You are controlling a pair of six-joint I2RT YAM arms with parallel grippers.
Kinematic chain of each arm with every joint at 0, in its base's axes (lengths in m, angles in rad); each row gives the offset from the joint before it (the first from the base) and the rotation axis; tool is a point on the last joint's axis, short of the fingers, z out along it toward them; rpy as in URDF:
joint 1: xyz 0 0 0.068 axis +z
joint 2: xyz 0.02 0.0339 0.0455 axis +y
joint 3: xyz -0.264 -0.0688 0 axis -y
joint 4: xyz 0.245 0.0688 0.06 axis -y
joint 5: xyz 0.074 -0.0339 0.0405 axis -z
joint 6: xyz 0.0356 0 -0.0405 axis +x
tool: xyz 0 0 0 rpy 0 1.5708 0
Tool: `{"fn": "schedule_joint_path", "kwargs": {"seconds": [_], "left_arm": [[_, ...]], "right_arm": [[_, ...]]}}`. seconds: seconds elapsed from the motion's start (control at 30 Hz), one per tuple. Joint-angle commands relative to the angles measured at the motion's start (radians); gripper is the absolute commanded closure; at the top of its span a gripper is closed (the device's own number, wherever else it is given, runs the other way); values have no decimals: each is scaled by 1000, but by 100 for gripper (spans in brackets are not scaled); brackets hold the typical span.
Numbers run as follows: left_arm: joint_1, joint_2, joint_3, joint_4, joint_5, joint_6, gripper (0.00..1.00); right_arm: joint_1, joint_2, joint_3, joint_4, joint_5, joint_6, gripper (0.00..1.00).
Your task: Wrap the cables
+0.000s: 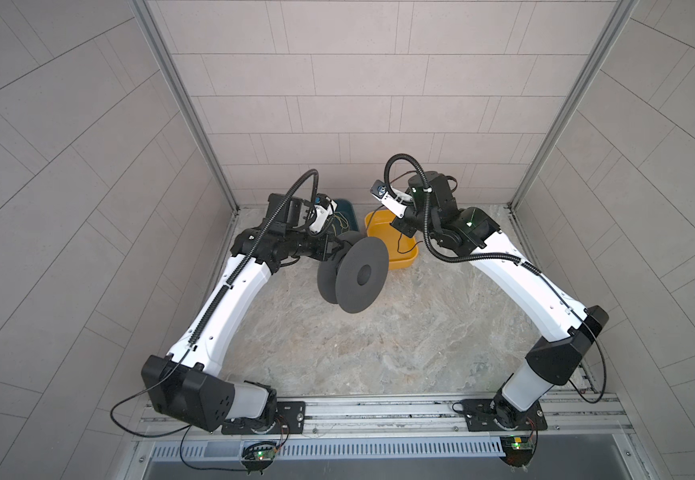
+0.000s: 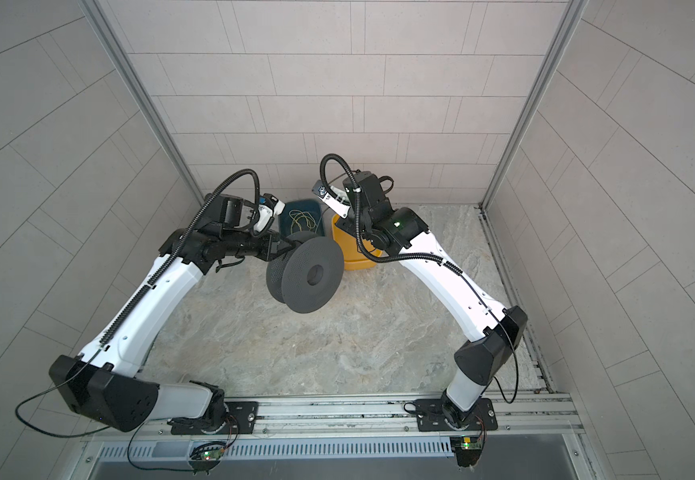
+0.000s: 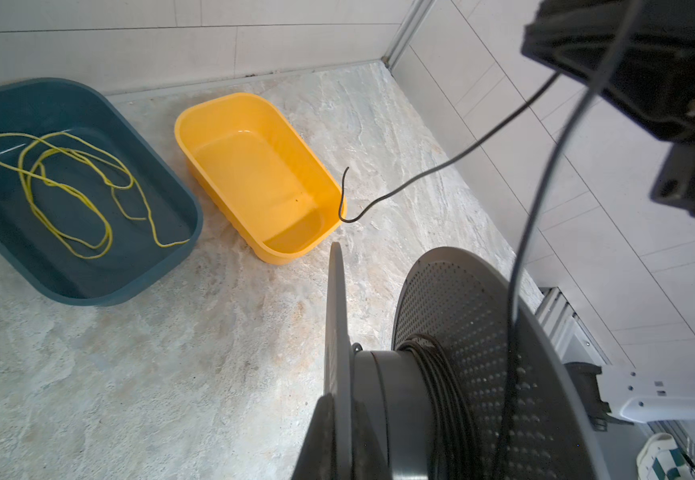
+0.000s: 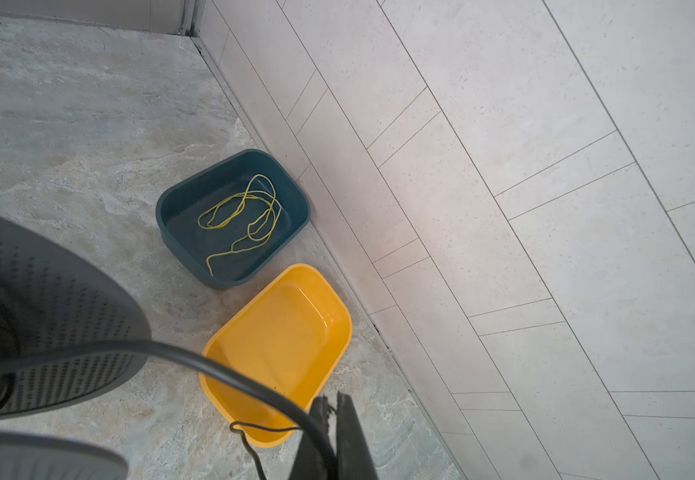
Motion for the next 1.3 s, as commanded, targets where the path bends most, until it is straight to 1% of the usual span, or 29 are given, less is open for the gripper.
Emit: {"fn": "schedule_joint_path", "kwargs": {"seconds": [0.0, 0.2, 0.3, 0.4, 0.47, 0.57, 0.63, 0.73, 0.83, 0.97, 1.07, 1.2, 1.27], "left_arm": [[-5, -54, -10, 10, 136, 7, 100], [-6, -60, 16, -11, 274, -21, 100], [-4, -67, 28, 9, 311, -59, 100], [8, -81, 21, 66, 321, -114, 100], [23, -88, 9, 131, 343, -172, 100], [50, -87, -8, 252, 373, -299, 100], [69, -97, -40, 366, 381, -403, 100], [95, -101, -103, 583, 409, -583, 100], [117, -96, -132, 698, 400, -696, 100], [128, -97, -138, 734, 342, -740, 100], [132, -98, -152, 793, 298, -797, 100], [134, -109, -177, 867, 231, -864, 100], [135, -117, -186, 893, 202, -881, 100]], "right_arm": [[-50, 15, -21, 53, -110, 59, 100], [-117, 15, -109, 134, -275, 135, 100], [-150, 8, -178, 195, -364, 182, 100], [-157, -18, -259, 266, -378, 218, 100], [-162, -37, -311, 311, -390, 242, 100], [-168, -55, -372, 356, -413, 269, 100], [-168, -68, -418, 385, -433, 283, 100], [-168, -96, -490, 446, -457, 318, 100], [-168, -122, -545, 497, -487, 353, 100], [-168, -149, -600, 550, -527, 403, 100], [-168, -168, -643, 595, -547, 452, 100], [-168, -196, -722, 701, -570, 557, 100], [-168, -195, -741, 738, -601, 604, 100]]}}
